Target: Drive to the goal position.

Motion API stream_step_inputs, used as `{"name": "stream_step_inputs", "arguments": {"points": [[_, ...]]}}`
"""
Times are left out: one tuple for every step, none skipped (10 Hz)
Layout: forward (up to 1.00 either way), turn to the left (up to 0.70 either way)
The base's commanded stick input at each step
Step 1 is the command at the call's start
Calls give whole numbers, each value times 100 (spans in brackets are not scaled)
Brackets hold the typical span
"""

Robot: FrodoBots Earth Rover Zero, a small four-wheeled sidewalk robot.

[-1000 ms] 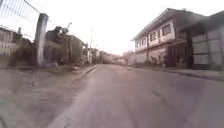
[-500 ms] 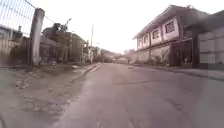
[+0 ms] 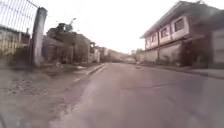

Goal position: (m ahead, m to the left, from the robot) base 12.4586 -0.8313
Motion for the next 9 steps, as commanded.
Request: {"name": "stream_step_inputs", "arguments": {"points": [[100, 0], [100, 0], [100, 0], [100, 0], [100, 0], [100, 0], [100, 0], [100, 0], [100, 0]]}}
